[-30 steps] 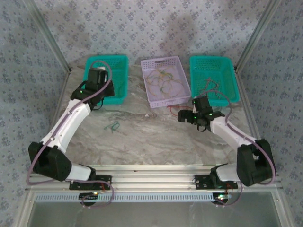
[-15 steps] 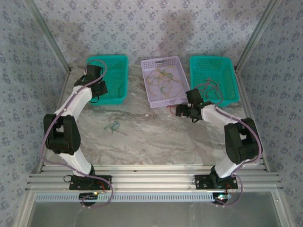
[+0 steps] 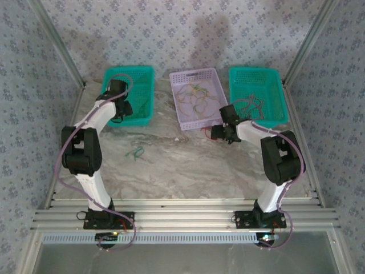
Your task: Untangle the cables
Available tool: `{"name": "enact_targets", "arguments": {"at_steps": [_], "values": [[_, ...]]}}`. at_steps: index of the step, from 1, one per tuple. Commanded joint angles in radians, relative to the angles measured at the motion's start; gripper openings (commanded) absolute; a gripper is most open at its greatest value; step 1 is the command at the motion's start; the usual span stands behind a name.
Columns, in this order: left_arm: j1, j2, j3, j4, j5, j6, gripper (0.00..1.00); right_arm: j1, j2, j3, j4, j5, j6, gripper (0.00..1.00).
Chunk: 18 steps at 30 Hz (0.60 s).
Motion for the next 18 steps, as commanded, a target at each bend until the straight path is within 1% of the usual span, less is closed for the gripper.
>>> {"name": "enact_targets", "arguments": {"at_steps": [1, 4, 6, 9, 11, 14, 17, 18], "values": [[0.007, -0.024, 0.036, -0.023, 0.018, -0.014, 0.55, -0.004, 0.032, 0.022, -0.044, 0.025, -0.020, 0.85], [0.007, -0.072, 0.041, -0.028, 0.041, -0.043, 0.67, -0.004, 0.044, 0.031, -0.053, 0.042, -0.032, 0.81], [0.006, -0.108, 0.057, -0.035, 0.066, -0.064, 0.71, -0.005, 0.053, 0.040, -0.064, 0.058, -0.037, 0.79], [0.003, -0.168, 0.069, -0.038, 0.082, -0.081, 0.75, -0.005, 0.063, 0.051, -0.076, 0.058, -0.043, 0.72], [0.000, -0.211, 0.071, -0.035, 0.088, -0.086, 0.77, -0.003, 0.069, 0.056, -0.083, 0.059, -0.050, 0.67], [-0.006, -0.277, 0.067, -0.036, 0.091, -0.090, 0.77, 0.001, 0.073, 0.050, -0.082, 0.045, -0.049, 0.64], [-0.015, -0.343, 0.041, -0.038, 0.092, -0.098, 0.78, 0.011, 0.084, 0.045, -0.086, 0.018, -0.050, 0.56], [-0.018, -0.366, 0.030, -0.041, 0.092, -0.102, 0.78, 0.014, 0.087, 0.042, -0.086, 0.017, -0.049, 0.56]]}}
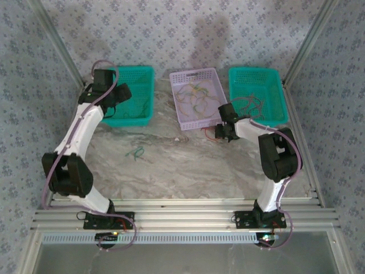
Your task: Untangle the cables
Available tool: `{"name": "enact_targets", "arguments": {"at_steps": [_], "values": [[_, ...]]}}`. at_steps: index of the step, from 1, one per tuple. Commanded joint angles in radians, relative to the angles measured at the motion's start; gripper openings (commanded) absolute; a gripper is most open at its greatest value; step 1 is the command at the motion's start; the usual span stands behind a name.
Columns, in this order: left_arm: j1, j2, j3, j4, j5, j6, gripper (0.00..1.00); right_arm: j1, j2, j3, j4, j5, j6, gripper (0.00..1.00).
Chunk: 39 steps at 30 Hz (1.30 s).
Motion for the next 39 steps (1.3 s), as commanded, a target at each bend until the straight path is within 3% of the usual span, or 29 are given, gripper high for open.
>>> {"name": "enact_targets", "arguments": {"at_steps": [1, 13, 23, 34, 39], "values": [[-0.016, -0.078, -0.019, -0.014, 0.014, -0.026, 0.78, 0.016, 0.046, -0.003, -0.069, -0.034, 0.001, 0.56], [-0.059, -0.286, -0.222, -0.039, 0.000, -0.067, 0.79, 0.091, 0.048, -0.038, -0.065, -0.127, 0.013, 0.51], [-0.114, -0.307, -0.217, -0.055, -0.049, -0.025, 0.80, 0.058, -0.213, 0.024, -0.169, -0.088, 0.020, 0.57], [-0.285, -0.399, -0.506, -0.083, -0.130, -0.208, 0.80, 0.122, -0.439, -0.007, -0.161, -0.170, -0.010, 0.74], [-0.303, -0.412, -0.674, -0.088, -0.157, -0.357, 0.80, 0.136, -0.512, -0.037, -0.166, -0.161, -0.025, 0.80]]}}
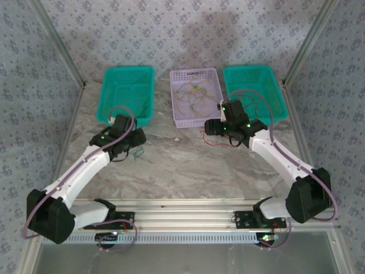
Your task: Untangle the cables
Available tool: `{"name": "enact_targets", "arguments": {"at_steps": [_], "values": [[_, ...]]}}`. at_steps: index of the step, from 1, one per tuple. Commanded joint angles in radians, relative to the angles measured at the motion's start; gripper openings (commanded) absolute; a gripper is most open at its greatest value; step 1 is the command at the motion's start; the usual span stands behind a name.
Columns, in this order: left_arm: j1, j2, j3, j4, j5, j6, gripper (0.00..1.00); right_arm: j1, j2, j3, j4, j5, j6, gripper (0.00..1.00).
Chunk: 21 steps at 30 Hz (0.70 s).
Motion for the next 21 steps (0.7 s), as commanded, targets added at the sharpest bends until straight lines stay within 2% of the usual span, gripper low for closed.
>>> {"name": "enact_targets", "arguments": {"at_steps": [1, 5, 10, 16, 21], "values": [[-0.004, 0.005, -0.061, -0.035, -0.038, -0.126, 0.80, 0.006, -0.050, -0.022, -0.026, -0.014, -0.022, 0.81], [-0.002, 0.092, -0.069, -0.043, -0.043, -0.140, 0.80, 0.019, -0.078, -0.028, -0.030, -0.018, -0.029, 0.82], [0.004, 0.195, -0.048, -0.025, -0.085, -0.080, 0.80, 0.036, -0.116, -0.044, -0.035, -0.012, -0.036, 0.83], [0.021, 0.310, -0.054, 0.063, -0.049, -0.002, 0.77, 0.050, -0.130, -0.055, -0.034, -0.003, -0.039, 0.84], [0.021, 0.334, -0.050, 0.124, -0.025, 0.018, 0.75, 0.063, -0.134, -0.053, -0.027, 0.009, -0.042, 0.84]]}}
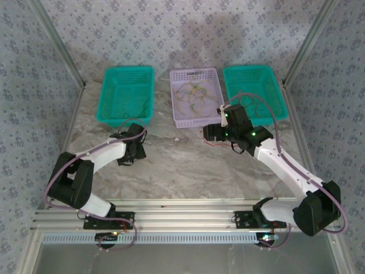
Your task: Untangle the cables
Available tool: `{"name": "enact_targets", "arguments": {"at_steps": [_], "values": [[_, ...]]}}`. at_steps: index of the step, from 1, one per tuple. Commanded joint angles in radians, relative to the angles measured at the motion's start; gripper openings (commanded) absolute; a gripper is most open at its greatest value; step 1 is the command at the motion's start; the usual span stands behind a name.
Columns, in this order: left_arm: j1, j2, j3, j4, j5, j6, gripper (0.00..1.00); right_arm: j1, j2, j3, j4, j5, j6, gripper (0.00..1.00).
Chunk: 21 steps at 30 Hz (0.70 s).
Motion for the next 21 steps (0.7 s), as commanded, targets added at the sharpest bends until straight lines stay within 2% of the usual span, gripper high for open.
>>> {"name": "enact_targets", "arguments": {"at_steps": [1, 4, 12, 14, 17, 21], "values": [[0.005, 0.005, 0.029, 0.065, 0.022, 0.046, 0.75, 0.013, -0.020, -0.003, -0.017, 0.023, -0.021, 0.85], [0.005, 0.044, 0.046, 0.077, 0.052, 0.065, 0.75, 0.022, -0.020, 0.003, -0.017, 0.028, -0.022, 0.85], [0.008, 0.147, 0.068, 0.090, 0.068, 0.065, 0.66, 0.043, -0.015, 0.026, -0.021, 0.045, -0.027, 0.85], [0.008, 0.160, 0.077, 0.092, 0.077, 0.064, 0.61, 0.046, -0.015, 0.027, -0.021, 0.050, -0.028, 0.85], [0.008, 0.180, 0.095, 0.087, 0.067, 0.069, 0.48, 0.052, -0.014, 0.030, -0.020, 0.054, -0.026, 0.85], [0.008, 0.190, 0.099, 0.084, 0.047, 0.071, 0.36, 0.063, -0.016, 0.031, -0.024, 0.060, -0.027, 0.85]]}}
